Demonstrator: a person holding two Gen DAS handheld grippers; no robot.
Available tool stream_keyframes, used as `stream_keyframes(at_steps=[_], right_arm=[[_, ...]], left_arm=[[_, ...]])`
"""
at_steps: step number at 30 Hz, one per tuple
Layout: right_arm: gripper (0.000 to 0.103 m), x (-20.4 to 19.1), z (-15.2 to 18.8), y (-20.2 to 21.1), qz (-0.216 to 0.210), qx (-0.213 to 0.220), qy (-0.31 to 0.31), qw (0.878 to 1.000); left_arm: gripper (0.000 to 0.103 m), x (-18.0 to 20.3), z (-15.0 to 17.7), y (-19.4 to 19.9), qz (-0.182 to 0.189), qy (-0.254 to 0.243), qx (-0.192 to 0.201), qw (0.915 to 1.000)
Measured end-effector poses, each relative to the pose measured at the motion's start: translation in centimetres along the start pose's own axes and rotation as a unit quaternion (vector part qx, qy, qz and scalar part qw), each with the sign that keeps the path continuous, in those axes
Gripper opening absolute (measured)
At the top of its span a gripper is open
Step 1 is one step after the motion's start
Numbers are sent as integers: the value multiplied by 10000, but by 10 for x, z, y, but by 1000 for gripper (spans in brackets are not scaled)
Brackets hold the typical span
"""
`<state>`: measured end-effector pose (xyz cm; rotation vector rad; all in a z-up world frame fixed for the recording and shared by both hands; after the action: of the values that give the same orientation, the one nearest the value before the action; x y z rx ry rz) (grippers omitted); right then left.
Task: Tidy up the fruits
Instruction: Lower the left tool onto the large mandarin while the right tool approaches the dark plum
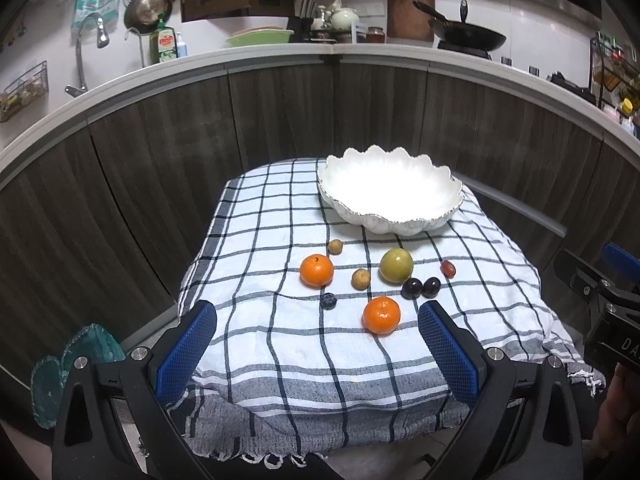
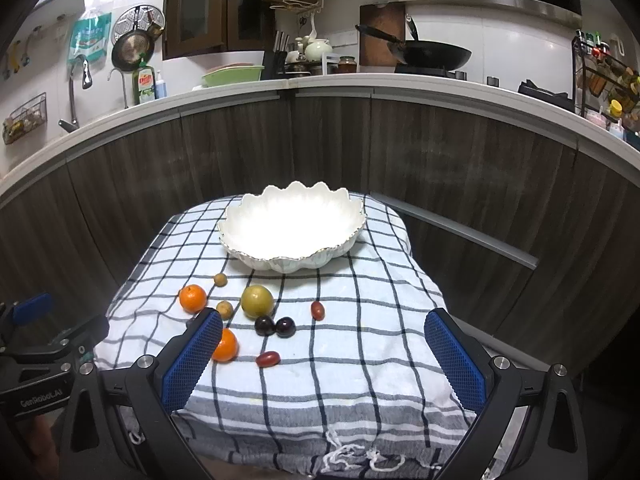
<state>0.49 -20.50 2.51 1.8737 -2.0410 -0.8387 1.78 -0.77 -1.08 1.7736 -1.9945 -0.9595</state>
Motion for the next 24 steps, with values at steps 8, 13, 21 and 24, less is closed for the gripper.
stream_keyframes(at_steps=[8,13,21,24], right_arm=[[102,-4,-2,-29,-35,-268,171,9995],[102,-5,-1,-48,-51,-451,324,9984],[102,-4,4,-78,-48,-862,380,9955],[102,-5,8,-89,-76,-1038,400,9938]], left_arm=[[102,15,-12,-29,210,-458,-257,9984],[102,21,-14,-49,374,-625,-436,9964],[101,34,-8,-85,661,-864,-885,9901],[101,38,-7,-95,762,-924,-946,9883]])
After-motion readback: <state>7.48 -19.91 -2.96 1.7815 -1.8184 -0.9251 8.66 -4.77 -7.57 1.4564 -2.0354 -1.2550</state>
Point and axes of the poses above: each gripper's, at about its wrist camera, not at the fingertips, and y roughly against the way its jaws point, x to its right, z to its underside, the point moved 1 cm from there along -y, roughly the way its jaws point, and after that the axes turned 13 degrees about -y, right-handed, at the moved point
